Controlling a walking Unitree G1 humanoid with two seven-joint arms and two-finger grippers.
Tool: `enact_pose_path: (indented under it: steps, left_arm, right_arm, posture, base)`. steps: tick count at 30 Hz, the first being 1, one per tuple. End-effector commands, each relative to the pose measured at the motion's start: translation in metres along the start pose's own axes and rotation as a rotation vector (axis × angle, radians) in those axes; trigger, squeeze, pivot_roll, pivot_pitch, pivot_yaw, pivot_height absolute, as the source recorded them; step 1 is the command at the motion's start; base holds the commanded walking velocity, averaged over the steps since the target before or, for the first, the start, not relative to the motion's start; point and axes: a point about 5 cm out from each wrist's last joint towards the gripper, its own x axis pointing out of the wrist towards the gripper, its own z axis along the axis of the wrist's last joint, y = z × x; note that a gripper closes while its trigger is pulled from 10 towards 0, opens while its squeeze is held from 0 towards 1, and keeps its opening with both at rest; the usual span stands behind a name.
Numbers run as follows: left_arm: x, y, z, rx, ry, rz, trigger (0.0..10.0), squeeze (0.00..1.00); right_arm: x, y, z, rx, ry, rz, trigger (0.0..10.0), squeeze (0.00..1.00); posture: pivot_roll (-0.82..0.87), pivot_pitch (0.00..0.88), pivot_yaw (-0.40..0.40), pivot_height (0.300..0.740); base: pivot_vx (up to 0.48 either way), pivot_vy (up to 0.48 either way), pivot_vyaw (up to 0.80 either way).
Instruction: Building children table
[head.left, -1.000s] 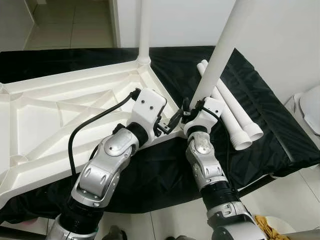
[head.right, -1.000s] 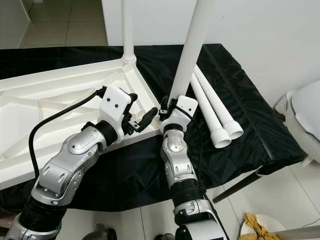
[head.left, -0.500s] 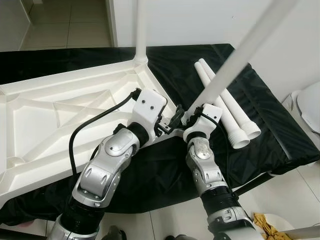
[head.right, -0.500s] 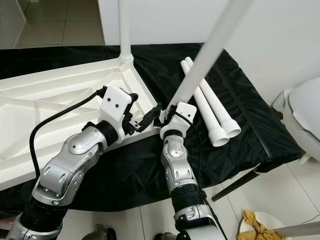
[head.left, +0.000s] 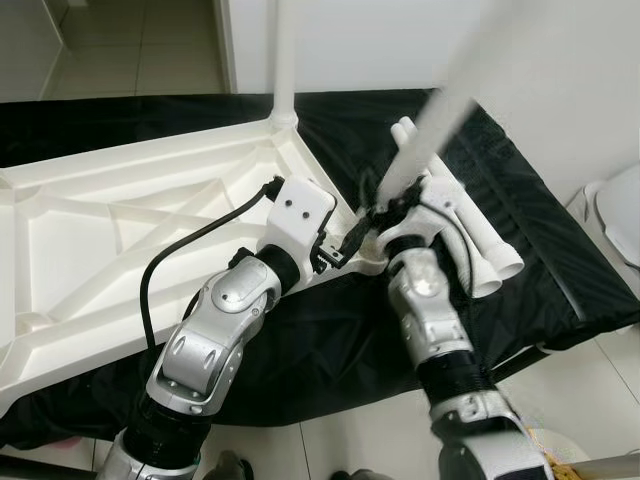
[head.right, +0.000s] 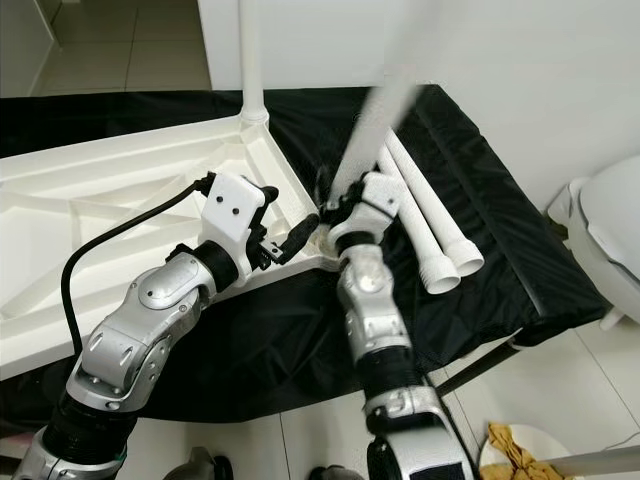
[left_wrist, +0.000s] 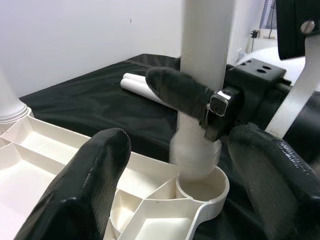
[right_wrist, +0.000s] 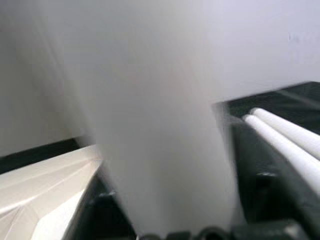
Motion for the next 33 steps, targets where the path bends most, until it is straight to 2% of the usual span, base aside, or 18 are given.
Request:
enact_pose_path:
  steps: [1,10,11,13,14,21,23,31,33]
  left_arm:
    - [0.001,-0.002,-0.001,0.009,0.004,-0.003,10.0,0.0]
    - [0.001,0.0,0.0,0.015,0.003,0.0,10.0,0.0]
    - [0.002,0.0,0.0,0.015,0.002,0.0,10.0,0.0]
    - [0.002,0.0,0.0,0.015,0.002,0.0,10.0,0.0]
    - [0.002,0.0,0.0,0.015,0.002,-0.001,10.0,0.0]
    - [0.003,0.0,0.001,0.018,-0.001,-0.006,10.0,0.0]
    - [0.003,0.0,0.002,0.018,-0.002,-0.008,10.0,0.0]
    - [0.003,0.0,0.002,0.016,-0.001,-0.008,10.0,0.0]
    - [0.002,0.0,0.002,0.015,-0.002,-0.006,10.0,0.0]
  right_arm:
    - [0.0,-0.008,-0.003,0.02,0.015,-0.022,0.0,0.0]
    - [0.001,-0.02,-0.006,0.002,0.031,-0.015,0.0,0.0]
    - [0.001,-0.022,-0.007,-0.001,0.046,-0.01,3.5,0.0]
    - [0.001,-0.022,-0.009,-0.004,0.055,-0.007,3.5,0.0]
    - [0.001,-0.022,-0.009,0.003,0.061,0.006,10.0,0.0]
    - [0.006,-0.021,-0.005,0.04,0.077,0.156,10.0,0.0]
    - [0.008,-0.023,0.0,0.046,0.077,0.257,10.0,0.0]
    - [0.007,-0.027,0.001,0.028,0.107,0.36,10.0,0.0]
    - [0.001,-0.026,-0.008,0.042,0.155,0.41,10.0,0.0]
  posture:
    - [0.02,0.109,-0.045,0.74]
    - [0.02,0.103,-0.04,0.74]
    - [0.02,0.103,-0.039,0.74]
    - [0.02,0.103,-0.039,0.74]
    - [0.02,0.101,-0.037,0.74]
    - [0.02,0.099,-0.034,0.74]
    - [0.01,0.098,-0.034,0.74]
    - [0.01,0.099,-0.036,0.74]
    - [0.02,0.101,-0.039,0.74]
  base:
    - [0.0,0.0,0.0]
    - [0.0,0.0,0.0]
    - [0.0,0.0,0.0]
    - [0.0,0.0,0.0]
    - [0.0,0.0,0.0]
    - [0.0,0.0,0.0]
    - [0.0,0.0,0.0]
    - [0.0,0.0,0.0]
    - [0.0,0.0,0.0]
